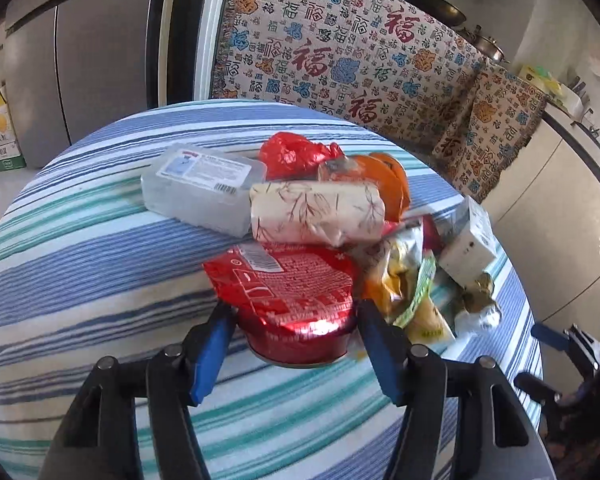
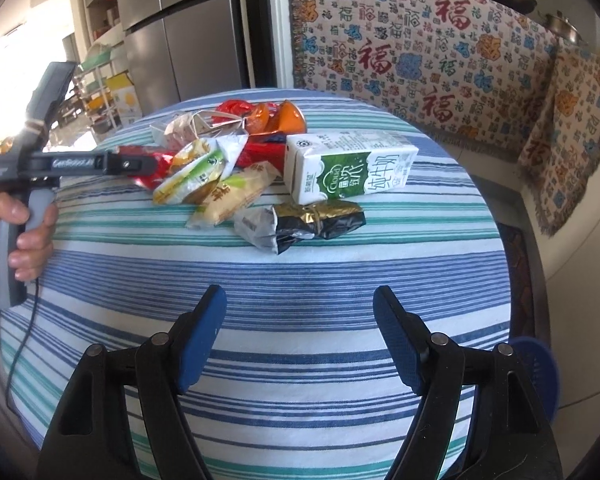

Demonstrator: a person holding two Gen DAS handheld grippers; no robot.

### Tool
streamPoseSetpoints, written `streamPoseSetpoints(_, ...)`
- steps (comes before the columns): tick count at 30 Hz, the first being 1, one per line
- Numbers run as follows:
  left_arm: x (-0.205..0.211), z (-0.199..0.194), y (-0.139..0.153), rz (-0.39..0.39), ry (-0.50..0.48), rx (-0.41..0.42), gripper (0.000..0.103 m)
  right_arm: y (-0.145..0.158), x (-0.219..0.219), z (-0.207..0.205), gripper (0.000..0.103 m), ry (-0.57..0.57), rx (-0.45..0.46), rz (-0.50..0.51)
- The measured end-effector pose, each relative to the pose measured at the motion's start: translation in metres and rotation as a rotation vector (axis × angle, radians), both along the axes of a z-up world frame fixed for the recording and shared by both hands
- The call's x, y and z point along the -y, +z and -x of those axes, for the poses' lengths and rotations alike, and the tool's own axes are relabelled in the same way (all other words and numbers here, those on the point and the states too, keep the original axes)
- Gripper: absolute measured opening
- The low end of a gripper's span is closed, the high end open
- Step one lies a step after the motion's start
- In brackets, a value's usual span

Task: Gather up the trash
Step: 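Grasp the red crushed can with the left tool while the right tool grasps the gold foil wrapper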

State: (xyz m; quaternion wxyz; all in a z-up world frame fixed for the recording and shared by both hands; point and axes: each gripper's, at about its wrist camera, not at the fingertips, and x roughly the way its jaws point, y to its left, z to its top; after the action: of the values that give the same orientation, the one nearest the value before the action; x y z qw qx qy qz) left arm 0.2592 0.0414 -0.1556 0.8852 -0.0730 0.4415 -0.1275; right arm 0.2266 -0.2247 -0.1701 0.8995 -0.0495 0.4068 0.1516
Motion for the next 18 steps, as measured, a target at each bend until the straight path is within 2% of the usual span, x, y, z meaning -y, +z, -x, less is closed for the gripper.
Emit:
streamPoseSetpoints(7,-0.005,0.065,0.001,-0.007,0.014,-0.027,0.064,0.001,0.011,-0.007,0.078,-0.051,-0.028,-0.036)
streamPoseSetpoints(11,0.004,0.099,-0.004,-0.004,0.01,-0.023,0.064,0.006,0.013,-0.025,0.08,-0.134,-0.034,-0.154)
streamPoseSetpoints(14,0.017,0.109,-0.006,-0.048,-0.009,0.008,0.064,0.009,0.007,-0.046,0.084,-0.189,-0.028,-0.25)
streamPoseSetpoints(16,0.027,0.112,-0.009,-0.086,-0.036,0.01,0.064,0.004,-0.001,-0.061,0.084,-0.197,-0.045,-0.251)
streamPoseSetpoints(18,0.032,0.116,-0.012,-0.123,-0.051,0.011,0.064,-0.005,-0.006,-0.068,0.078,-0.194,-0.074,-0.197)
